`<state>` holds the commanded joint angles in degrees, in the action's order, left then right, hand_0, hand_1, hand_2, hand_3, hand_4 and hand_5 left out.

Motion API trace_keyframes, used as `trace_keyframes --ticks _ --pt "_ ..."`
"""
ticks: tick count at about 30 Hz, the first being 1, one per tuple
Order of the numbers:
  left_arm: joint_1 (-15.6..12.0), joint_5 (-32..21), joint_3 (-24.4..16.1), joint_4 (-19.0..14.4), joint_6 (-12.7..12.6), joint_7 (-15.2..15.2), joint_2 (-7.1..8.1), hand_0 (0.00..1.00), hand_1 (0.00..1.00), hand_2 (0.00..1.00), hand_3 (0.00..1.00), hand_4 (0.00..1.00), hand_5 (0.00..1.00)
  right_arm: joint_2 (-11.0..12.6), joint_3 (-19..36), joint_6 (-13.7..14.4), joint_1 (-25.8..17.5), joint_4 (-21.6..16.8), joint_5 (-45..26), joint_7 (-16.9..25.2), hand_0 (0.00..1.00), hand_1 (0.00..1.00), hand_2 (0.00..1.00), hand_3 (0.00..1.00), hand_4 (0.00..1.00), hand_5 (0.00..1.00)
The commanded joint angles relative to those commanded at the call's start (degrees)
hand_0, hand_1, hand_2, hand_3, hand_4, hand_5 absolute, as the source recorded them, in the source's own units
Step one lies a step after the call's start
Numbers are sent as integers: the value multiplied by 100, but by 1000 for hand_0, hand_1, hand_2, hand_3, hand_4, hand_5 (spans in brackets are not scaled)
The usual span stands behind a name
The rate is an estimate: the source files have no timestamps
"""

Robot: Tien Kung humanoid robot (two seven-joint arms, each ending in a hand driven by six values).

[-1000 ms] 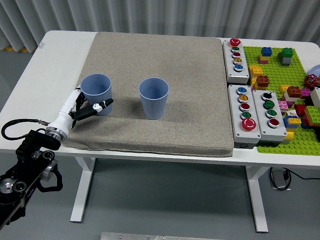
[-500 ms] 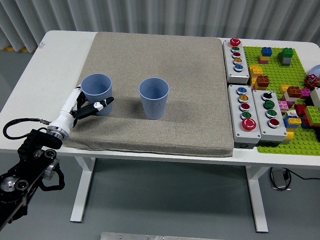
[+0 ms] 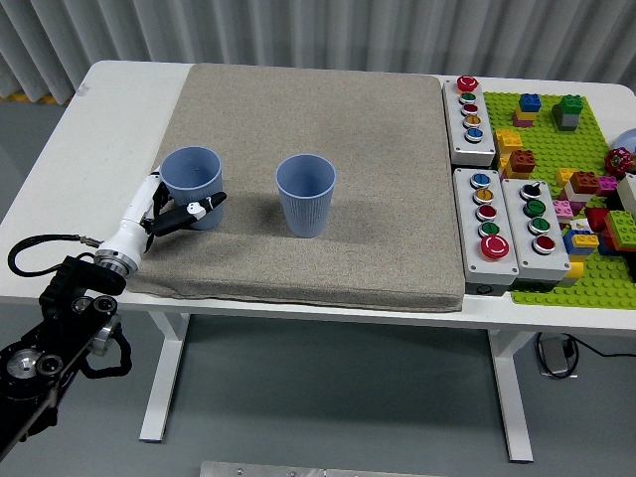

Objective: Pick cup pour cup place

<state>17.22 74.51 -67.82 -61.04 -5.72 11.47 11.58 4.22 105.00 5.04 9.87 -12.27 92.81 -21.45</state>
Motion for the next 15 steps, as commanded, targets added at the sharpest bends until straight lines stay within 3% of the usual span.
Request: trace_keyframes --ticks 1,6,7,13,14,15 --pt "1 4 0 0 -2 0 -1 723 681 813 870 948 337 0 0 0 0 0 0 0 703 705 668 632 69 517" --pt "13 54 40 5 -126 30 -16 723 681 813 870 948 337 1 -3 -4 1 0 5 -3 703 705 668 632 69 517" --pt "10 54 45 5 -154 39 -24 639 584 657 669 934 319 2 -1 -6 -1 0 14 -3 703 705 667 632 69 517" --pt "-8 -9 106 7 -374 128 -85 639 584 657 669 934 319 -1 23 -21 -19 -2 66 -8 703 705 667 632 69 517" --pt "-12 -25 124 7 -422 144 -94 509 512 567 581 911 280 -1 27 -23 -22 -2 75 -10 703 706 667 632 68 517" --pt "-15 -40 135 8 -462 159 -101 509 512 567 581 911 280 -1 29 -25 -24 -2 80 -10 703 706 667 632 68 517"
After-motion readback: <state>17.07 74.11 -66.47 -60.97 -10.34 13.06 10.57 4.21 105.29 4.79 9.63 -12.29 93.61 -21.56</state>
